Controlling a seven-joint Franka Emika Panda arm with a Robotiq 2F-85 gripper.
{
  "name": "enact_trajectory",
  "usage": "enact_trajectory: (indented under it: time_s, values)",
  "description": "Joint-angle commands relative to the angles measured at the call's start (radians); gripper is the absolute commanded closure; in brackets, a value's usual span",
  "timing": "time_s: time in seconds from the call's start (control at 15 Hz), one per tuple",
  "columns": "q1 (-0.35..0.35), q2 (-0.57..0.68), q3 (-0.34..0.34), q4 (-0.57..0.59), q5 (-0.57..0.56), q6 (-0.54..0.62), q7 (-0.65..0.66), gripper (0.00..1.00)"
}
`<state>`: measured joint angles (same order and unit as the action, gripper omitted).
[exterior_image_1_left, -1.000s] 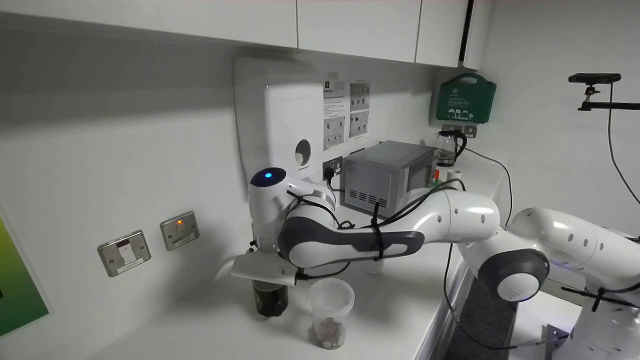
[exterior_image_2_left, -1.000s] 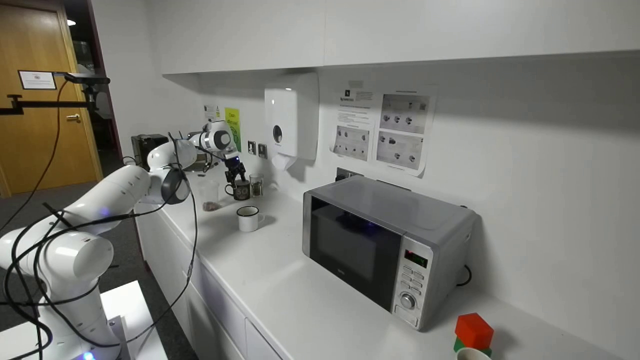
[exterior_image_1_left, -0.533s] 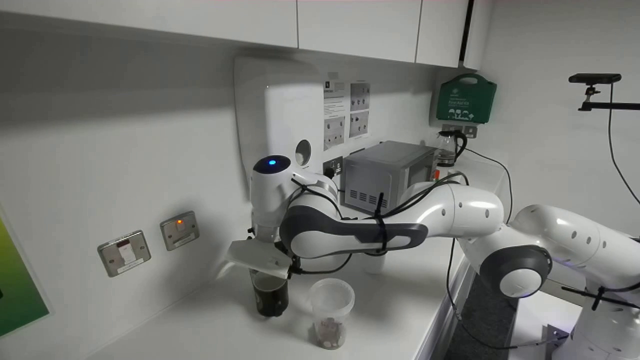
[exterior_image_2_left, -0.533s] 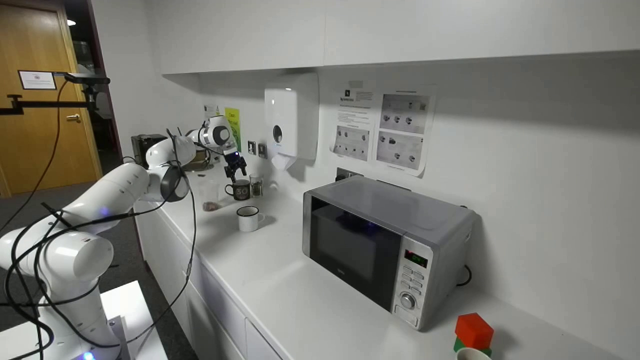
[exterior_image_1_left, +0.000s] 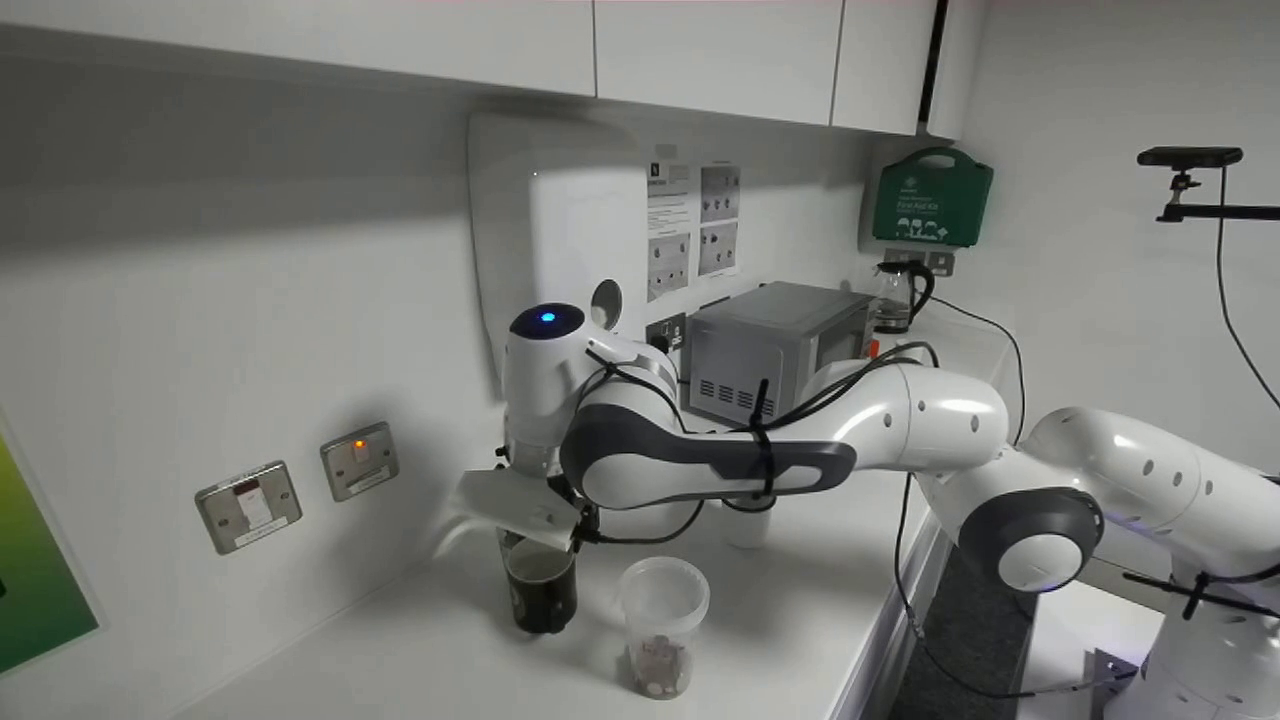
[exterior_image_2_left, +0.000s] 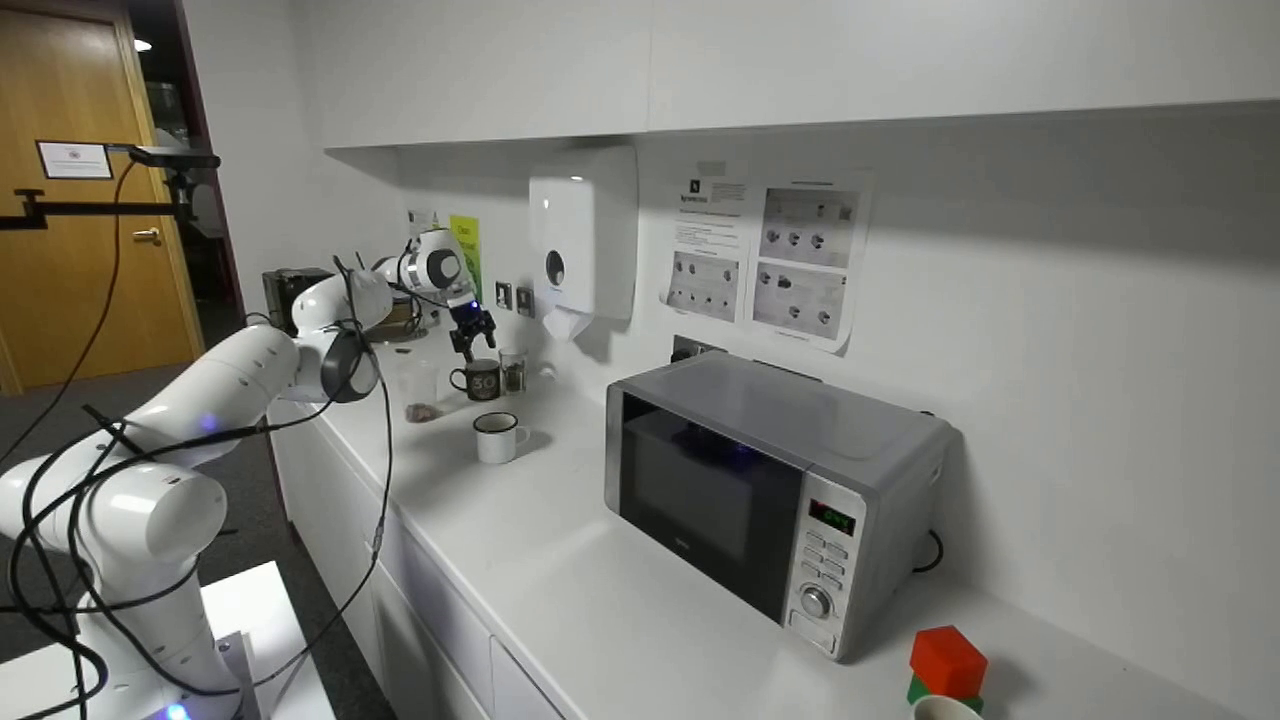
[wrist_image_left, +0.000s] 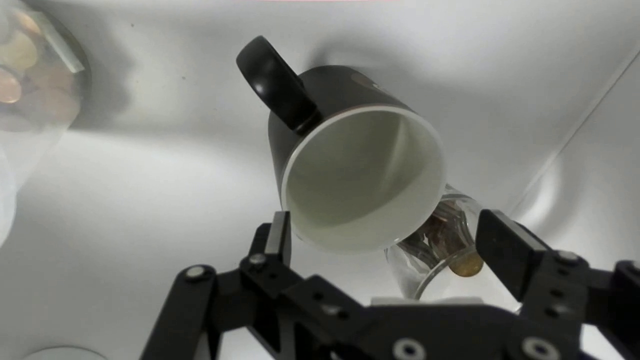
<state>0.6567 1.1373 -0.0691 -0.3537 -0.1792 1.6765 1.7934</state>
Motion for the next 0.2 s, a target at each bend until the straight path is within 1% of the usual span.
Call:
enact_trajectory:
  time_s: [0.0,0.13]
  values:
    - [0.001,-0.001,-0.006,0.000,0.006,-0.001,-0.001,0.00]
    - [0.001,-0.001,-0.006,0.000,0.006,-0.001,-0.001,0.00]
